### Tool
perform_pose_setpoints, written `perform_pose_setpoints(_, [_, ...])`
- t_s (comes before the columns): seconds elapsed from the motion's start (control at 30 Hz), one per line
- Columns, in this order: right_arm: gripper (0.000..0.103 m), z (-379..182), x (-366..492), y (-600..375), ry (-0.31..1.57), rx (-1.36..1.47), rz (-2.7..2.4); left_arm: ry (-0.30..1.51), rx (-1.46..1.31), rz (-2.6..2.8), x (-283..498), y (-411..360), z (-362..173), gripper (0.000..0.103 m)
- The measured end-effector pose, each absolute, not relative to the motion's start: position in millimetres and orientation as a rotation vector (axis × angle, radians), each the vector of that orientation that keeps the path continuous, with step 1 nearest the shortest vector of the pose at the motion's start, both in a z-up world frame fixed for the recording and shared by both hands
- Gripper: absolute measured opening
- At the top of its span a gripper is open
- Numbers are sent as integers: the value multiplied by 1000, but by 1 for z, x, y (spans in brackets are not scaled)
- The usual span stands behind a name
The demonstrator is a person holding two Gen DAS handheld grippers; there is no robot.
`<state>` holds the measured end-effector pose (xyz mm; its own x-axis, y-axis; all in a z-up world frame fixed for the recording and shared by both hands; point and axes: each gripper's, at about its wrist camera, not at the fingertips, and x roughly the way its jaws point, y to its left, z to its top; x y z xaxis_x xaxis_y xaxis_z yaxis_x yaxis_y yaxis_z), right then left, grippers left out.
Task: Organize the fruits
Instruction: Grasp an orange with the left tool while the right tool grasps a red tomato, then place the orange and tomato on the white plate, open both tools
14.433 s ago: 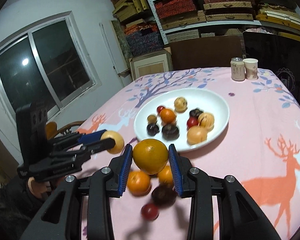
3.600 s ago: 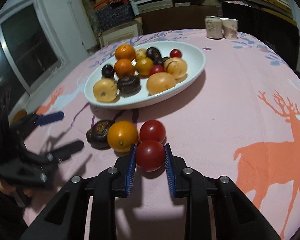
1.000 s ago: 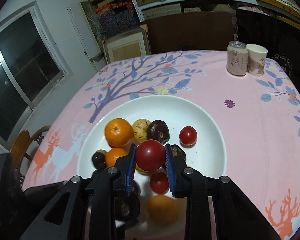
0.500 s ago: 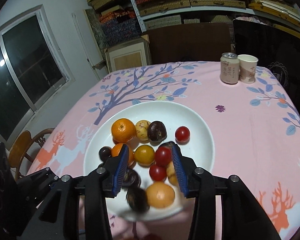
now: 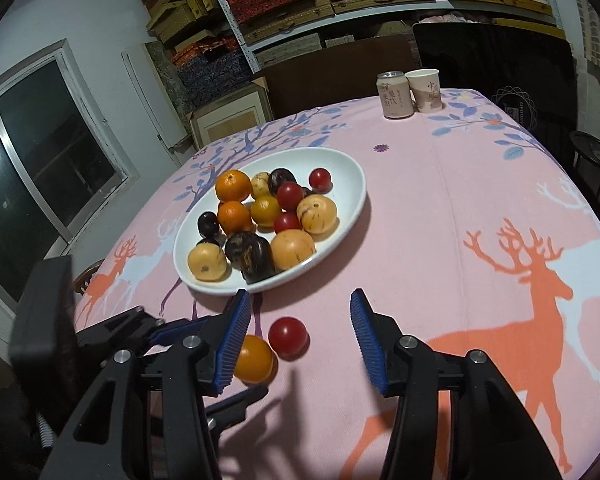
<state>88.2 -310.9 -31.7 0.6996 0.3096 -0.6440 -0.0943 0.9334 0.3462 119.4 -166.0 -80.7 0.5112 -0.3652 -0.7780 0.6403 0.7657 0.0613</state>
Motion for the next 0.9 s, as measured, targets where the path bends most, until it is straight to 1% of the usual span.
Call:
perform_pose_setpoints(0.03, [52, -33, 86, -311, 771, 298, 228, 861, 375, -621, 121, -168, -86, 42])
perform_pose_setpoints(0.07, [52, -34, 85, -311, 775, 296, 227, 886, 372, -630, 122, -169, -90, 37])
perform_pose_setpoints(0.2, [52, -42, 85, -308, 806, 261, 219, 858, 366, -632, 114, -161, -86, 37])
perform_pose_setpoints(0.33, [51, -57, 87, -302, 852, 253, 237, 825, 265, -628, 105, -128, -71, 36])
perform_pose_setpoints(0.5, [47, -66, 89, -268, 874, 88, 231, 805, 167, -585, 100, -86, -60, 37])
perform_pose_setpoints(0.7, [45, -74, 109, -245, 898, 13, 194, 825, 126, -571, 105, -73, -61, 37])
perform_pose_setpoints(0.73, [43, -75, 111, -243, 903, 4, 189, 824, 128, -572, 105, -74, -62, 37])
perform_pose_setpoints(0.83, [30, -82, 119, -238, 924, -8, 163, 824, 133, -574, 103, -74, -63, 37])
perform_pose_setpoints(0.9, [29, -83, 118, -239, 915, -12, 159, 826, 120, -575, 104, -73, -63, 37])
